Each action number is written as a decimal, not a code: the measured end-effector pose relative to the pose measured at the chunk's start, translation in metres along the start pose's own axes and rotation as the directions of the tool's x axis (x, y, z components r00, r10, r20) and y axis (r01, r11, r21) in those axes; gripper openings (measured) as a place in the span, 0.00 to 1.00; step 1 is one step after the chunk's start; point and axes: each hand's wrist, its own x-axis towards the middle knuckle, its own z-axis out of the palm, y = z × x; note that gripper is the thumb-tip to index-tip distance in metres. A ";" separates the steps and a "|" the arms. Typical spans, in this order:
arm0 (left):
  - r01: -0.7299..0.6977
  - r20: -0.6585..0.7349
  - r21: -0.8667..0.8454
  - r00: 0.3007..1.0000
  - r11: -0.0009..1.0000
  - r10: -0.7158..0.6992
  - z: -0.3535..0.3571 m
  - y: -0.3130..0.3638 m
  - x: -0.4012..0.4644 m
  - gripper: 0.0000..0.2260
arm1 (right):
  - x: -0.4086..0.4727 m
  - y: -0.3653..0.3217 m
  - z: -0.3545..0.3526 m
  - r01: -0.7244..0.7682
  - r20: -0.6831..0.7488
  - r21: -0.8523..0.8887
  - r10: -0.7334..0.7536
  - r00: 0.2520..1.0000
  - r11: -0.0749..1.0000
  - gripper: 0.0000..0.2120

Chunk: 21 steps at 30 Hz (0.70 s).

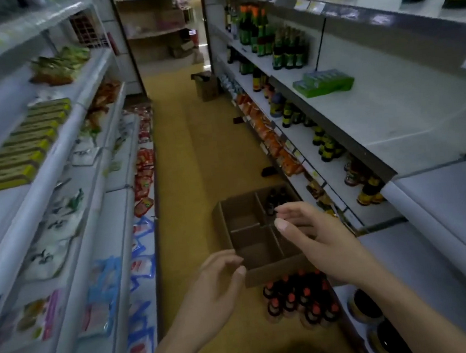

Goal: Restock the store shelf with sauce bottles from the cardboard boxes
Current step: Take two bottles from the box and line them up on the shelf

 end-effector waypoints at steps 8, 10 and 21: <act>-0.183 0.150 0.044 0.973 0.982 0.174 -0.047 -0.026 0.173 0.05 | 0.117 -0.022 -0.010 -0.109 -0.175 -0.010 0.106 0.979 0.994 0.28; -0.250 0.201 0.053 0.951 0.967 0.235 -0.048 -0.023 0.220 0.05 | 0.147 -0.023 -0.023 -0.113 -0.246 -0.012 0.107 0.963 0.993 0.29; -0.355 0.379 0.143 0.882 0.924 0.280 -0.064 -0.019 0.457 0.05 | 0.334 0.017 -0.096 -0.129 -0.437 0.050 0.138 0.889 0.990 0.14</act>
